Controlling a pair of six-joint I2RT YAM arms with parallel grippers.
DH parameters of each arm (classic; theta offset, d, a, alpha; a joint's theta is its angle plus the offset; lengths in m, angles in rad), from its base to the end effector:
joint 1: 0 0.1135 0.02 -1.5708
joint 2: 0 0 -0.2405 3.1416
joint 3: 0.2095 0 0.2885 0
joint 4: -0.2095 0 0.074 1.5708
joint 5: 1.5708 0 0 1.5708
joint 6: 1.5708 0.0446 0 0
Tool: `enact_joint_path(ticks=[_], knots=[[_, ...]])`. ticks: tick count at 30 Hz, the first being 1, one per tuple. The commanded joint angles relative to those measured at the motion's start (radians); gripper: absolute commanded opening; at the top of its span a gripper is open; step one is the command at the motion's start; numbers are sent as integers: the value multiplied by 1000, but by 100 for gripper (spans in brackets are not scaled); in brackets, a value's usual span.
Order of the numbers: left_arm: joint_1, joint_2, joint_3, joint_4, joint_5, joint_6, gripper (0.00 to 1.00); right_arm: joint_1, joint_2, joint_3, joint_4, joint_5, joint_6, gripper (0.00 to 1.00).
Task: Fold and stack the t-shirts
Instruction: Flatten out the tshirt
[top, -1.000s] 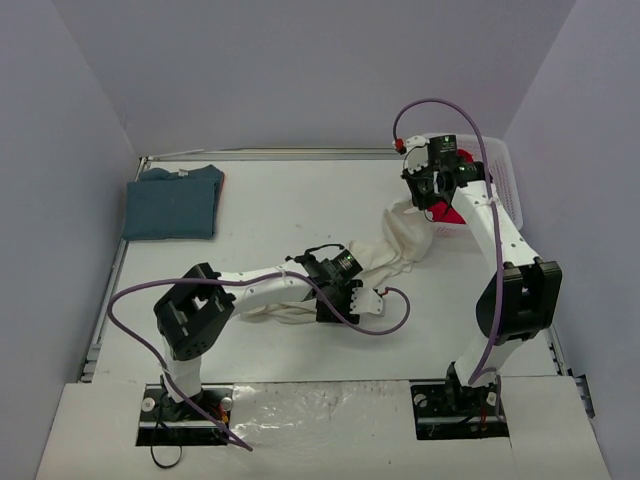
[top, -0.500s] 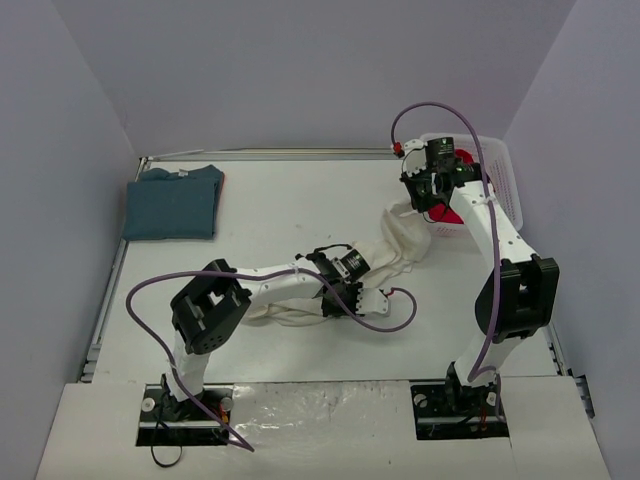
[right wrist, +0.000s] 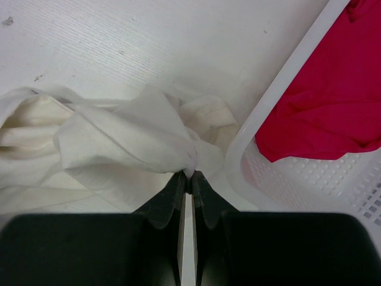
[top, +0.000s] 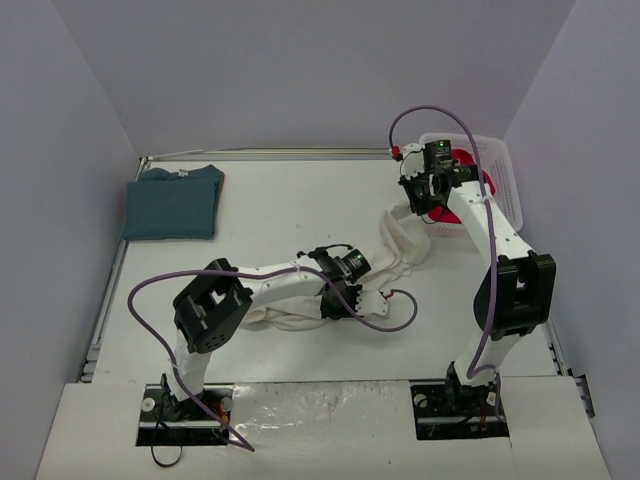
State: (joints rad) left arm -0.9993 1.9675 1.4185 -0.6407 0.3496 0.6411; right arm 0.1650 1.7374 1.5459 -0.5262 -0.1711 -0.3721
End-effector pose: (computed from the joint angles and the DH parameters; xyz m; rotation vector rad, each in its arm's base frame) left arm 0.2187 -0.3683 0.1317 2.0924 1.8224 -0.5772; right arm 0.4300 0.0793 0.2783 -0.6893 2.1705 0.0872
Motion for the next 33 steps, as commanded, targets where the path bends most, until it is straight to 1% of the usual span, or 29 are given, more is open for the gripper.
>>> enact_joint_path(ticks=[1,8,10,11,12,13,14,20,24,28,31,32,33], knots=[[13,-53,33,-97,38,14,7,2,1,-7,0,19,-14,0],[44,-78,28,-116,51,19,5,2,13,-13,2,16,-11,0],[50,-87,25,-114,58,20,11,2,14,-15,2,19,-11,0],[54,-87,28,-120,63,23,11,2,13,-15,2,21,-11,0],[54,-90,30,-120,63,22,8,2,13,-15,3,24,-11,0],[57,-87,30,-120,60,22,3,4,13,-17,2,24,-11,0],[60,-85,31,-122,61,23,2,2,11,-17,2,25,-11,0],[65,-84,51,-149,72,26,2,4,17,-21,2,35,-11,0],[94,-120,62,-178,92,29,2,2,20,-17,2,36,-13,0],[160,-176,74,-221,115,26,2,2,25,0,0,42,-13,0],[255,-235,57,-228,135,11,2,2,24,9,0,42,-17,0],[319,-249,51,-228,146,3,2,2,24,22,-1,42,-19,0],[359,-281,39,-215,153,-30,2,2,24,28,-1,41,-22,0]])
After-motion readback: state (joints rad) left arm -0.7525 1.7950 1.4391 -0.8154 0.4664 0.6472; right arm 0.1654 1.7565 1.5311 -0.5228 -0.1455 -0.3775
